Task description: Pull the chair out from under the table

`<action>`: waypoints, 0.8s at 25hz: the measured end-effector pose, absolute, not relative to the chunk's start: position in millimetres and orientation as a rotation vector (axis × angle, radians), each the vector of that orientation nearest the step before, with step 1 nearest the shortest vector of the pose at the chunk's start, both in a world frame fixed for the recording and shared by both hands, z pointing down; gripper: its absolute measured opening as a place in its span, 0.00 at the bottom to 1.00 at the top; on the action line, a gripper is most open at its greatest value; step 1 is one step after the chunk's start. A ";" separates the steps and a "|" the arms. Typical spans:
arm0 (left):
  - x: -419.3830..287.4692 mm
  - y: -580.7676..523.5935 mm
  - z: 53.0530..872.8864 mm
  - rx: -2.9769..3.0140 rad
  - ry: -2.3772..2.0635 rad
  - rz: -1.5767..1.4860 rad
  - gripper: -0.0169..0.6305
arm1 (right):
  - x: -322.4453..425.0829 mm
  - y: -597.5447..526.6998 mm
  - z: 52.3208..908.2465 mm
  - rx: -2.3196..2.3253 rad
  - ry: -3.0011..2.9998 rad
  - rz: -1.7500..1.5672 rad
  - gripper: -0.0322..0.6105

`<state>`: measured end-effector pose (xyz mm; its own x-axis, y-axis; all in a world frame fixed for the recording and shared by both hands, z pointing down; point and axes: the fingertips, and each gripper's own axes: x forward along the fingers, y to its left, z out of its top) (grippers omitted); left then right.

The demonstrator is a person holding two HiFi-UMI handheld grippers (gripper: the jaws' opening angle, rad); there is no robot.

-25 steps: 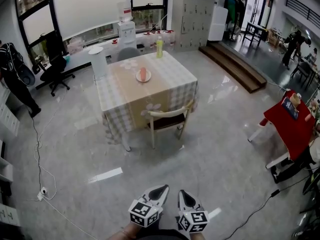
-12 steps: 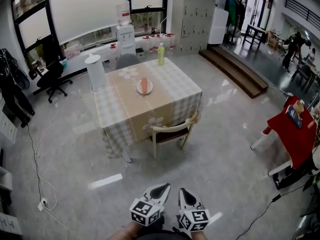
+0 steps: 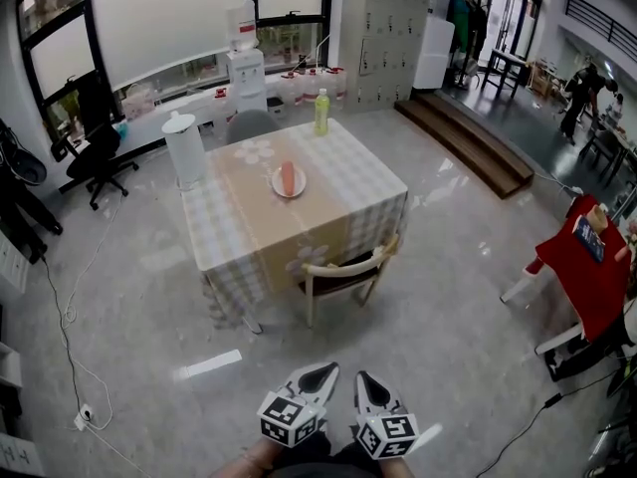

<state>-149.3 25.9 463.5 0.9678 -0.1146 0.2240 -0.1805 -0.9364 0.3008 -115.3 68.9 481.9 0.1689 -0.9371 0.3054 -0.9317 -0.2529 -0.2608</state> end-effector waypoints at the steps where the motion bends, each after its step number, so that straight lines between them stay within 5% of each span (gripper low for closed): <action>1: -148.4 23.3 464.1 2.792 -0.214 0.292 0.04 | -114.3 66.4 481.8 -2.393 1.912 -0.641 0.07; 20: -135.0 -4.7 471.7 2.765 -0.231 0.263 0.04 | -89.5 40.4 486.0 -2.393 1.951 -0.638 0.07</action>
